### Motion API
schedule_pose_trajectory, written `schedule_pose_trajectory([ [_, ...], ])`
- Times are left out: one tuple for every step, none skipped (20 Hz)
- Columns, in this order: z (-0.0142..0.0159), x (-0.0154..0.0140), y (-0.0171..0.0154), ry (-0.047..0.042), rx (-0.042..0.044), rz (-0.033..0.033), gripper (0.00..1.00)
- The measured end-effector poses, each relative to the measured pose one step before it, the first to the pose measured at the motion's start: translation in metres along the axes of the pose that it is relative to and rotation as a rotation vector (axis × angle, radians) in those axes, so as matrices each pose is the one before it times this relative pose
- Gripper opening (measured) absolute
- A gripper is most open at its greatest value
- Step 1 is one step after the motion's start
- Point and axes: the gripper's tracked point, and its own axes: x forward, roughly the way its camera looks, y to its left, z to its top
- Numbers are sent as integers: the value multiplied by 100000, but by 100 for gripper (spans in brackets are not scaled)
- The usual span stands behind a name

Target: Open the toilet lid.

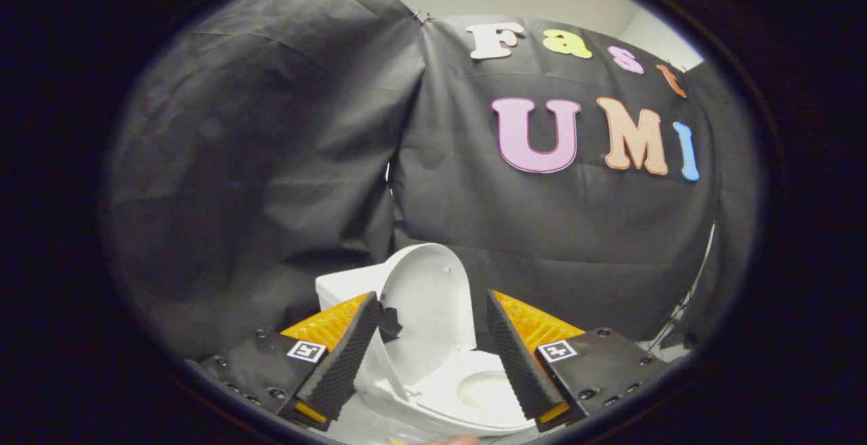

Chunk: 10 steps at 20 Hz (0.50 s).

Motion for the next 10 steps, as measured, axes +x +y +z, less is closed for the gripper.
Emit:
schedule_pose_trajectory([
  [-252,-517,-1070,972,-154,-1194,97],
  [-18,-274,-531,-26,1598,-280,97],
  [231,-203,-591,-658,1546,-512,97],
  [293,-170,-670,-798,410,-766,97],
  [150,-286,-692,-362,-435,-1073,97],
  [-195,-294,-595,125,-123,-611,97],
  [-92,-180,-511,127,972,-272,97],
  [-153,-173,-285,-107,1647,-56,97],
  [-87,-294,-240,-254,1342,120,97],
  [-310,-221,-320,-101,491,-306,98],
])
